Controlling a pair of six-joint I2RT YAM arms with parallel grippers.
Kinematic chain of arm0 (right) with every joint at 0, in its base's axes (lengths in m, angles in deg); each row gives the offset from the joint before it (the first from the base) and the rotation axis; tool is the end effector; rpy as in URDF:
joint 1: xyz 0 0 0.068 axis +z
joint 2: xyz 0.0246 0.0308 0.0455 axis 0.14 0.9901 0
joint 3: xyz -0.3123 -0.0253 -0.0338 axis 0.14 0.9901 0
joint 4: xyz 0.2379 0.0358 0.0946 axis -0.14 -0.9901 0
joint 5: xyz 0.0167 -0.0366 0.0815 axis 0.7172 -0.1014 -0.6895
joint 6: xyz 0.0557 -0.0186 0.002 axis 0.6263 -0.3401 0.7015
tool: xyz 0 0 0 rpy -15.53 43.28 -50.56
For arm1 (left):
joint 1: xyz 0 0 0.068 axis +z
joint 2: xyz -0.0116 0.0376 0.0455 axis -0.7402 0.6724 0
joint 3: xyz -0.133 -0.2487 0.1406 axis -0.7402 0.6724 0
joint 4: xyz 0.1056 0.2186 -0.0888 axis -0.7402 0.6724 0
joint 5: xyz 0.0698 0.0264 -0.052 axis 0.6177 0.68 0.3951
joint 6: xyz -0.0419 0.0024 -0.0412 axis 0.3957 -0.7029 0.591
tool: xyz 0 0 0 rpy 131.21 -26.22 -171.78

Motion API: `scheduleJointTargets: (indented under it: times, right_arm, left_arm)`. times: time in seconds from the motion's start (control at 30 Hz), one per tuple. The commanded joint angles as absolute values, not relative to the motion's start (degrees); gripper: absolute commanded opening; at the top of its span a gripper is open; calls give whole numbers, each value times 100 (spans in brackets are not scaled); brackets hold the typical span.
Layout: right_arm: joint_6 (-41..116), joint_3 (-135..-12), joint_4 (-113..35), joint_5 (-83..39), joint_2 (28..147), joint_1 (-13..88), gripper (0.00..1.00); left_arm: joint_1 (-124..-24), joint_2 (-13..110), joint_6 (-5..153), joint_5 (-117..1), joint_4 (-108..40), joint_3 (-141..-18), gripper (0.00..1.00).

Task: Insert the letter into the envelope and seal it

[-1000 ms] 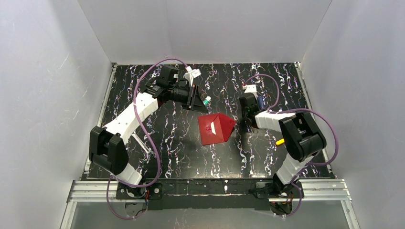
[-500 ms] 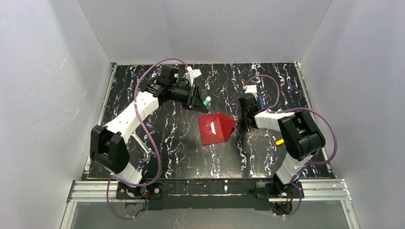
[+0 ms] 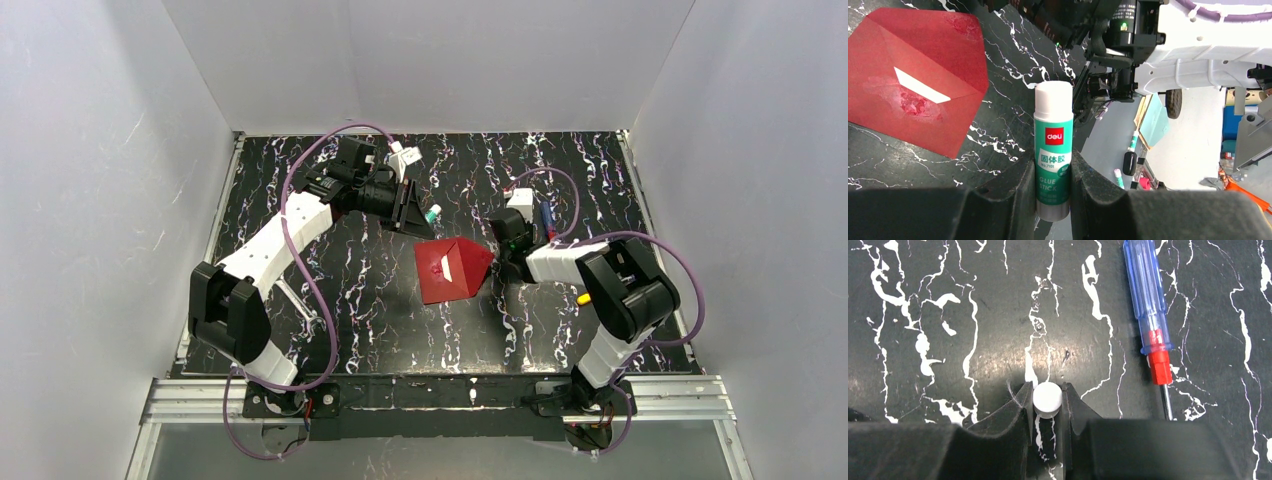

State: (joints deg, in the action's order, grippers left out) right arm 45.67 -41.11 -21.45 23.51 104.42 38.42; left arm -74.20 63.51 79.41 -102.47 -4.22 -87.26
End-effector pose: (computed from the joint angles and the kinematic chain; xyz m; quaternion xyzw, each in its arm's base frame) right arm 0.3030 0.1472 0.1878 0.0275 0.8625 -0.1104 0.4931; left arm 0.2989 -0.1865 0.3709 0.2582 0.7898 -0.5139 0.2132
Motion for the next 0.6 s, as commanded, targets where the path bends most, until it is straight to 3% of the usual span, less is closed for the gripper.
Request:
scheduleJointTargets:
  times: [0.0, 0.17, 0.57]
  right_arm:
    - [4823, -3875, -1738, 2963, 10246, 4032, 27]
    - [5004, -3648, -1618, 2950, 10150, 4048, 30]
    - [5142, -3440, -1581, 2799, 9854, 4050, 60]
  left_arm:
    - [-7429, 6345, 7852, -10396, -186, -8977, 0]
    - [-7431, 6339, 7857, -10436, -142, -9028, 0]
    - [-7429, 6309, 7977, -10445, -247, -8972, 0]
